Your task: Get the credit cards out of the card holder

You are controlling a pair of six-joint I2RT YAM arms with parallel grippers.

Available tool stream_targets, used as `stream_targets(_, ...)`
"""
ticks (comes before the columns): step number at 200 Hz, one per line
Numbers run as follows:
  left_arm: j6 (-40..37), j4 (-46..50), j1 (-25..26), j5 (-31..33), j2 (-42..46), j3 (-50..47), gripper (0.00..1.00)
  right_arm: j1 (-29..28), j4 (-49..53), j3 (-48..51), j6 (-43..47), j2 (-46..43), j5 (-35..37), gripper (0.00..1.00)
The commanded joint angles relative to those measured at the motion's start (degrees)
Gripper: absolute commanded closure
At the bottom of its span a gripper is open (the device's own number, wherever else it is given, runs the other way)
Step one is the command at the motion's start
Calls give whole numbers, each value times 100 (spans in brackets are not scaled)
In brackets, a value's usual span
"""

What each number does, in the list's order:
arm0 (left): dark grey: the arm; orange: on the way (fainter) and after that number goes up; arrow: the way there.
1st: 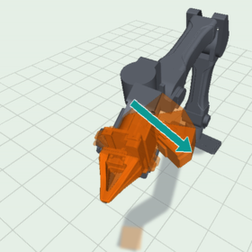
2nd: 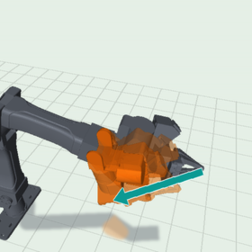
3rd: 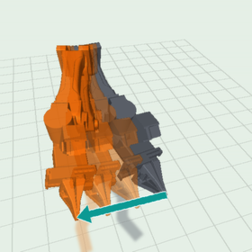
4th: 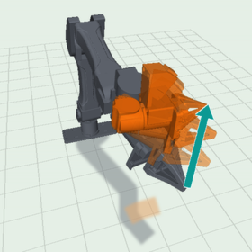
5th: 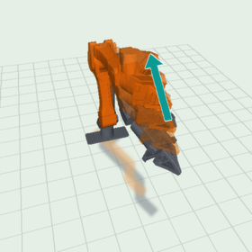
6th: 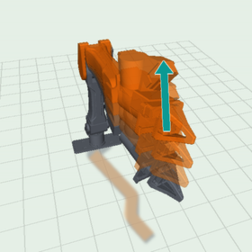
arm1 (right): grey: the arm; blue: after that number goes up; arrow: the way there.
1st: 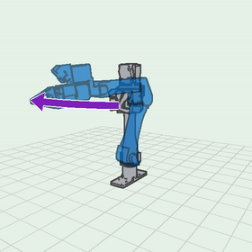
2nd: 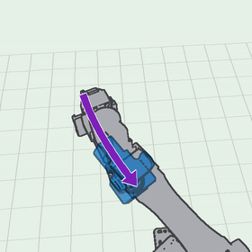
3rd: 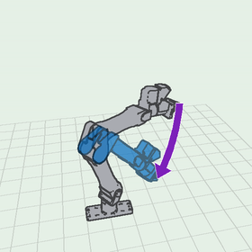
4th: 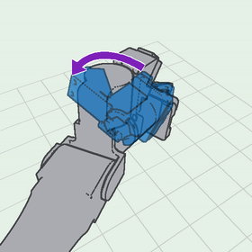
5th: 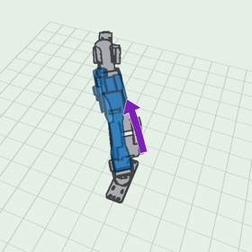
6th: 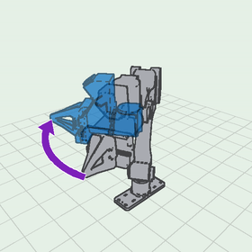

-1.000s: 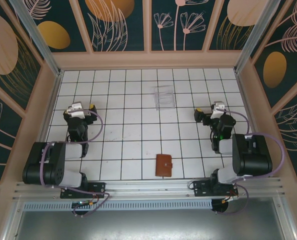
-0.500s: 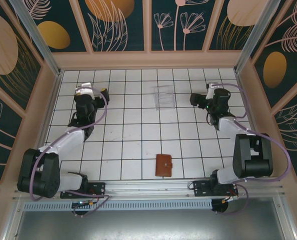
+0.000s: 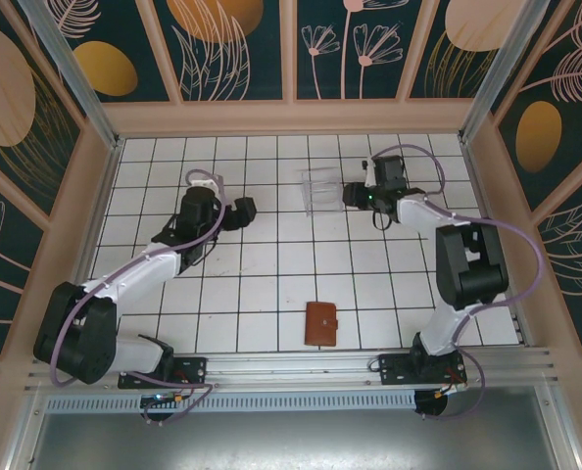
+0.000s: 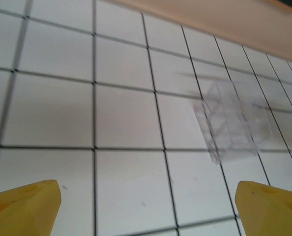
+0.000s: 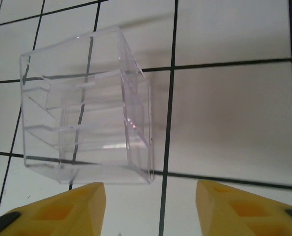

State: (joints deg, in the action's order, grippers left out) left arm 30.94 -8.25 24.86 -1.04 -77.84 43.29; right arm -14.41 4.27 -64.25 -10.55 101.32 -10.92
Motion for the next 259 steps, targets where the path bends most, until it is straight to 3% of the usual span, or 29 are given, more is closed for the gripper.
stream_targets(1, 322, 296, 273, -258, -137, -26, 8, -92, 394, -603, 46, 445, 55, 55)
stream_targets(54, 475, 332, 431, -157, -72, -292, 7, -240, 676, -1275, 156, 1120, -41, 65)
stream_targets(146, 332, 601, 436, 41, 58, -279, 6, -551, 877, -1049, 16, 1009, 300, 82)
stream_targets(259, 114, 720, 430, 239, 49, -224, 4, -1468, 1310, -668, -953, 578, 1010, 88)
